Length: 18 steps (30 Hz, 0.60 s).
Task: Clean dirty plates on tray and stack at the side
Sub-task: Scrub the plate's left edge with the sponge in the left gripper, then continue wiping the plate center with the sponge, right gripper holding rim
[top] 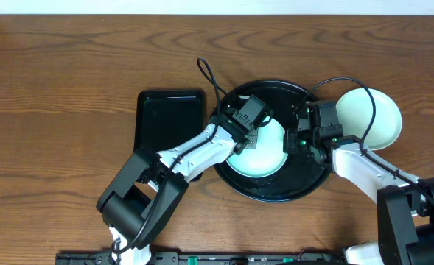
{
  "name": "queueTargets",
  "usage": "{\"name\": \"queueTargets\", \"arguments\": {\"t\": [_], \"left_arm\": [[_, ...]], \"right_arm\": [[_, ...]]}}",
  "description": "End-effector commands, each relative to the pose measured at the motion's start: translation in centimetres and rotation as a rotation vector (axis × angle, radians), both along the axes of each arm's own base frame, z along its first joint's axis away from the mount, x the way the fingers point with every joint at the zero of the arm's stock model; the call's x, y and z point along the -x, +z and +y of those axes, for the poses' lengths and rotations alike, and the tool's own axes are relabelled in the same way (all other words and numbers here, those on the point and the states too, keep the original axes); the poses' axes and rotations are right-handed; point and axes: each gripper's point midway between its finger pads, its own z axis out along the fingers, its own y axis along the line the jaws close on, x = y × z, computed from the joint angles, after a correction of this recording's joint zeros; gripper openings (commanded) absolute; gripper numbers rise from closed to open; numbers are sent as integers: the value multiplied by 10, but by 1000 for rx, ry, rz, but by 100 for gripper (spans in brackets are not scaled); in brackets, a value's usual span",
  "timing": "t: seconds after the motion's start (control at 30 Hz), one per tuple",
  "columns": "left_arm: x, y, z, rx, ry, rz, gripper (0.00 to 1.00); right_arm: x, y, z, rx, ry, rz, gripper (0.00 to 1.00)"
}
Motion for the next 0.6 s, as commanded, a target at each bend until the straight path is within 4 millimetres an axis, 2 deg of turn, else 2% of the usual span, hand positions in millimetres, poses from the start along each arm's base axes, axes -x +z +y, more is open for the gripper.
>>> {"name": "queueTargets", "arguments": {"t": [0.0, 0.2, 0.57], "left_arm": [[14, -23, 0, -9, -24, 81, 8], [27, -24, -15, 75, -67, 155, 8], [33, -24, -22, 110, -82, 185, 8]], "right_arm": [[3, -3, 5, -7, 24, 7, 1], [3, -3, 5, -7, 24, 7, 1], [3, -3, 5, -7, 24, 7, 1]]}}
